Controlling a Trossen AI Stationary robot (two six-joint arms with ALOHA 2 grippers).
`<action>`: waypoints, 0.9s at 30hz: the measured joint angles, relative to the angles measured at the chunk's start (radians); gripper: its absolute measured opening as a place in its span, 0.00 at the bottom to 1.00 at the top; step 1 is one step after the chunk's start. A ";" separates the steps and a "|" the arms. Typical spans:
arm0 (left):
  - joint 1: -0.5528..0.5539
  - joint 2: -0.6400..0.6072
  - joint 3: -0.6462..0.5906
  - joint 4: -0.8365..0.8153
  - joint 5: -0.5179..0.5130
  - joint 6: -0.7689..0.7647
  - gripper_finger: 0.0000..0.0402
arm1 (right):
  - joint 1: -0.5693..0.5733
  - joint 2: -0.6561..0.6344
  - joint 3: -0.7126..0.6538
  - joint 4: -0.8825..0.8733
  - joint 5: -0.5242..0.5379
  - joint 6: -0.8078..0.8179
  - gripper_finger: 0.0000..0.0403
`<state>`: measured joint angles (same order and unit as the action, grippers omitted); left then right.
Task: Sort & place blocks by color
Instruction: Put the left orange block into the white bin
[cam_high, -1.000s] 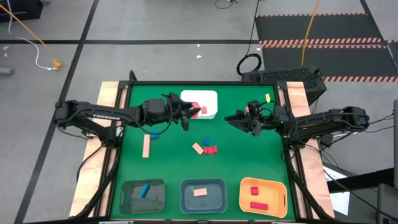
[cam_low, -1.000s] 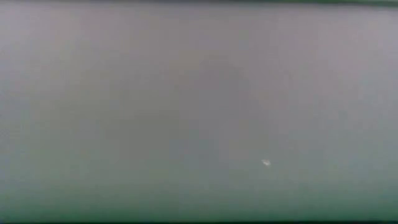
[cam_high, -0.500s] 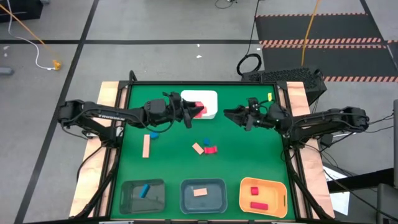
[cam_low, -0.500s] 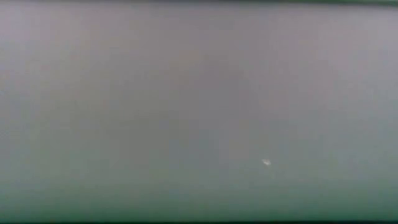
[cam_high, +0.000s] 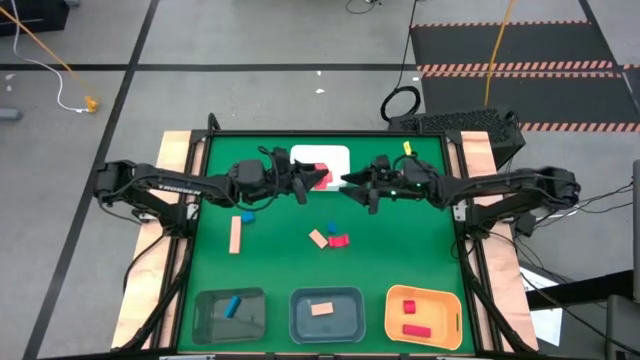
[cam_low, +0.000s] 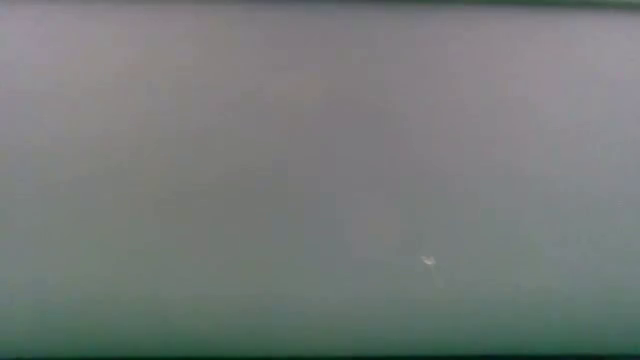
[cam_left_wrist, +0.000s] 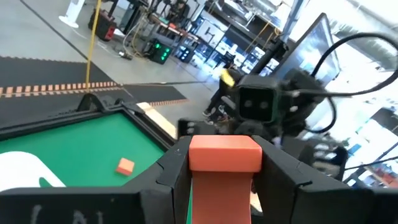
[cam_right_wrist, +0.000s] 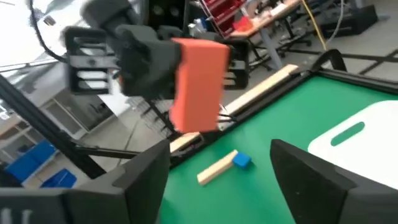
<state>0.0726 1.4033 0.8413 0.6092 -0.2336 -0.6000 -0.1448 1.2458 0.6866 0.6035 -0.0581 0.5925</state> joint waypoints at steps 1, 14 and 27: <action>-0.003 0.000 0.000 0.004 0.000 -0.011 0.33 | 0.000 0.016 0.007 0.007 -0.001 0.002 0.68; -0.052 0.000 0.000 -0.006 -0.004 -0.043 0.33 | 0.001 0.204 0.129 0.132 -0.094 -0.085 0.72; -0.052 0.000 0.000 -0.010 -0.004 -0.031 0.33 | 0.000 0.275 0.196 0.139 -0.155 -0.072 0.58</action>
<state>0.0208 1.4033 0.8413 0.5997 -0.2375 -0.6308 -0.1444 1.5211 0.8825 0.7423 -0.2134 0.5209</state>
